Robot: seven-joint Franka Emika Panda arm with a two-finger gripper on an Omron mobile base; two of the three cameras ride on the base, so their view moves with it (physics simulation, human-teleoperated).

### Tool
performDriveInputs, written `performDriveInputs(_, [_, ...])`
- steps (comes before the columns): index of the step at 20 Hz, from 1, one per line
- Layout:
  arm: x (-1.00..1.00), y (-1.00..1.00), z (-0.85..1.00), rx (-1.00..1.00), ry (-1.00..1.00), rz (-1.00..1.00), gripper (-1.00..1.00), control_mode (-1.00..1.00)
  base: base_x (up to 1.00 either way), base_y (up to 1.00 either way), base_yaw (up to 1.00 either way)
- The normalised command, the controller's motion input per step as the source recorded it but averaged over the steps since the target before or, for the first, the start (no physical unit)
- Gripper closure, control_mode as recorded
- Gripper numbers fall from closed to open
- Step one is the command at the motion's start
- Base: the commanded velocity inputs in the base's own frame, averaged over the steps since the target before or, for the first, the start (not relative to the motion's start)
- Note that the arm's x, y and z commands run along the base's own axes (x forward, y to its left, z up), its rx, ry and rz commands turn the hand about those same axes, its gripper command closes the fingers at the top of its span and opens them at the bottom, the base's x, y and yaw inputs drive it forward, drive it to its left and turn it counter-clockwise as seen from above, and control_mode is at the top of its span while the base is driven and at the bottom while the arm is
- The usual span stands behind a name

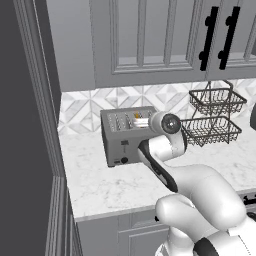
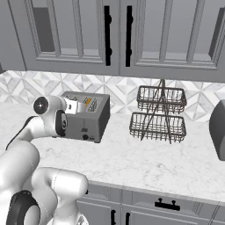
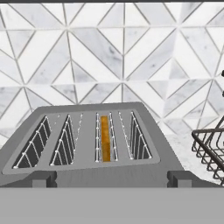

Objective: Start the toaster. Once the lever pops up, take the bread to the plate on the dining counter.

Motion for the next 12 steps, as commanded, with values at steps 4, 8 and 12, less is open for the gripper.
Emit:
performDriveInputs(4, [0.00,0.00,0.00,0.00,0.00,0.00,-1.00,-1.00,0.00,0.00,0.00])
performDriveInputs(8, [0.00,0.00,0.00,0.00,0.00,0.00,-1.00,-1.00,0.00,0.00,0.00])
performDriveInputs(12, [0.00,0.00,0.00,0.00,0.00,0.00,-1.00,-1.00,0.00,0.00,0.00])
